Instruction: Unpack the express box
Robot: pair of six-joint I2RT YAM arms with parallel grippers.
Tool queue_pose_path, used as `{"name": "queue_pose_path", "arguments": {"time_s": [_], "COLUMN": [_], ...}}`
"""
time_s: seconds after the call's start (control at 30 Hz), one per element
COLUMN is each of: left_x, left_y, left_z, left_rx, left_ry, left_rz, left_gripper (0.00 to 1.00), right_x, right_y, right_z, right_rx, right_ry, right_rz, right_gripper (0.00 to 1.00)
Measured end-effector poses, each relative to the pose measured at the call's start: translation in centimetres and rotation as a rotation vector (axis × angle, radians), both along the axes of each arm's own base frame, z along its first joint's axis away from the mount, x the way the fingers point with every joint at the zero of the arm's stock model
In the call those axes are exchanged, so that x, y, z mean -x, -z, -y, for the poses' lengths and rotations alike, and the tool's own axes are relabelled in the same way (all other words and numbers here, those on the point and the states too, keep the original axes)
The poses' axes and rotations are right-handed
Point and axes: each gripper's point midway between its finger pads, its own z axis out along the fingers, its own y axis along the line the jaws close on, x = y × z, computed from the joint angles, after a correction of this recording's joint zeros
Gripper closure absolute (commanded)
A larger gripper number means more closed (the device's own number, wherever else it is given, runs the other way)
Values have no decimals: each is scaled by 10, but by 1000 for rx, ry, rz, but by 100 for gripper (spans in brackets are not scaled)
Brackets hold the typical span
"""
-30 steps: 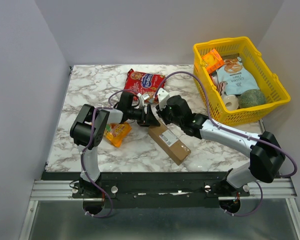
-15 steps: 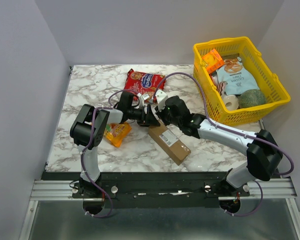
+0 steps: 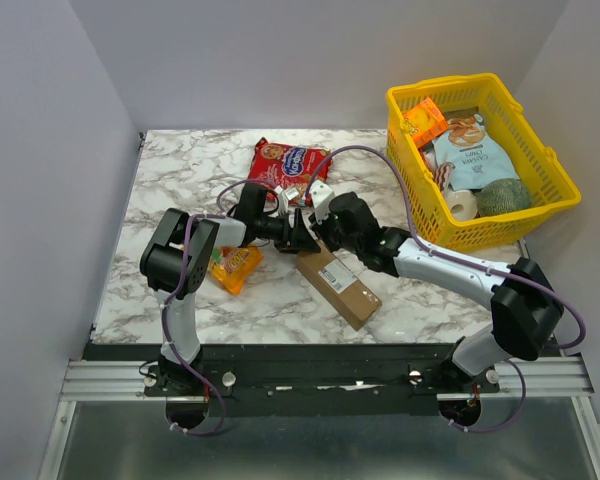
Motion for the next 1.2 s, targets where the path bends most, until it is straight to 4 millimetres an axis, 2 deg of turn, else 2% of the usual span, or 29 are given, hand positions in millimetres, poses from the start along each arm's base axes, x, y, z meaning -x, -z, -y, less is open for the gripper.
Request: {"name": "queue_pose_path", "arguments": {"time_s": [1.2], "left_x": [6], "left_y": [2], "left_z": [2], "left_rx": [-2], "left_ry": [18], "left_rz": [-12], "left_gripper": [29], "right_x": [15], "right_y": [7], "right_z": [10], "right_rx": [-10], "right_ry": [31], "right_rz": [-77], "right_gripper": [100]}}
